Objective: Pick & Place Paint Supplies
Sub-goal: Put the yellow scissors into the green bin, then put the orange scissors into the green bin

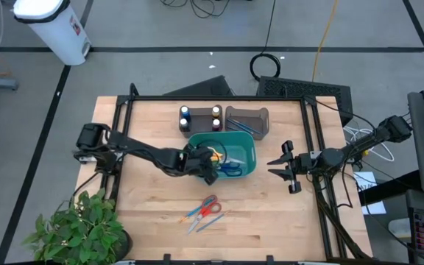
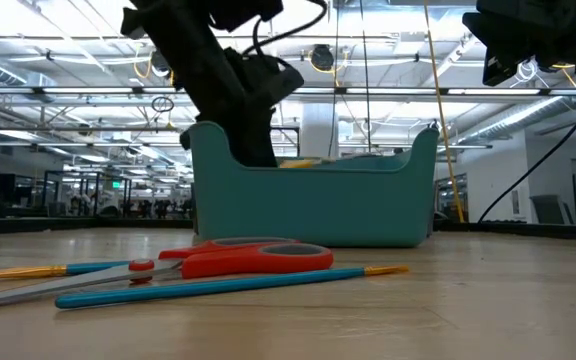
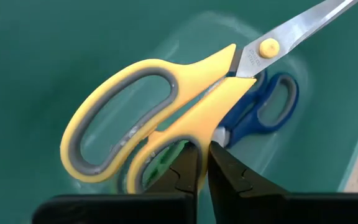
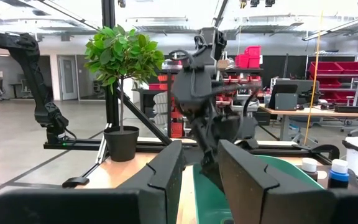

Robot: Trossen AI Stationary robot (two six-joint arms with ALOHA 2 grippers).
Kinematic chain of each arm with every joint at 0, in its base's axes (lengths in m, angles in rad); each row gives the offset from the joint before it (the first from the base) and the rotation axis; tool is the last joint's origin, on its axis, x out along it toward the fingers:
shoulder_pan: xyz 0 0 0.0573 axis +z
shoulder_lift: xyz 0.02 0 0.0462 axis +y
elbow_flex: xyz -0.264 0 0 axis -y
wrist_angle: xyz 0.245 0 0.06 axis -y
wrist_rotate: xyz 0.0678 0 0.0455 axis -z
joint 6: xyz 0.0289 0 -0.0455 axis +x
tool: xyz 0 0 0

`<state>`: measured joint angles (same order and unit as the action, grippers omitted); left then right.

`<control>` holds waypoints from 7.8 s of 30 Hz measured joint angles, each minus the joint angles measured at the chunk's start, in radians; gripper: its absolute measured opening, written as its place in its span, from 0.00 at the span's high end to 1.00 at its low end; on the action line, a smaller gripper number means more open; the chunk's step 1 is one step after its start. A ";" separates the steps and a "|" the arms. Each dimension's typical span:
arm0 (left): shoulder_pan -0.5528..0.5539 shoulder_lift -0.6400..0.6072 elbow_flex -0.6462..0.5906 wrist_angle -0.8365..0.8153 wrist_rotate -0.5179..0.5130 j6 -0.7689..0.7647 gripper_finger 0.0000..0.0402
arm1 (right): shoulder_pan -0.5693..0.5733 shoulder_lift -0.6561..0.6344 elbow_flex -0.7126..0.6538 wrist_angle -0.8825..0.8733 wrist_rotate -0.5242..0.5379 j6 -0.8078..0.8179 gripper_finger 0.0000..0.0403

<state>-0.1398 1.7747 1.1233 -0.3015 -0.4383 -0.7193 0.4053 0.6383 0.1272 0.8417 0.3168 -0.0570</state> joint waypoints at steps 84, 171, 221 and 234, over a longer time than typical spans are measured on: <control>-0.242 0.243 0.065 0.717 0.284 0.555 0.56 | 0.000 0.000 0.000 -0.001 0.000 -0.004 0.77; -0.371 0.237 0.065 0.113 -0.087 0.062 0.56 | 0.000 0.002 0.000 -0.015 0.027 -0.007 0.77; -0.352 0.308 0.066 0.131 -0.055 0.009 0.79 | 0.000 0.007 0.000 -0.008 0.027 -0.007 0.77; -0.349 0.308 0.065 0.159 -0.056 0.003 0.78 | 0.000 0.007 0.000 -0.008 0.027 -0.007 0.77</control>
<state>-0.4892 2.0827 1.1881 -0.1425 -0.4946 -0.7162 0.4056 0.6453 0.1276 0.8333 0.3434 -0.0643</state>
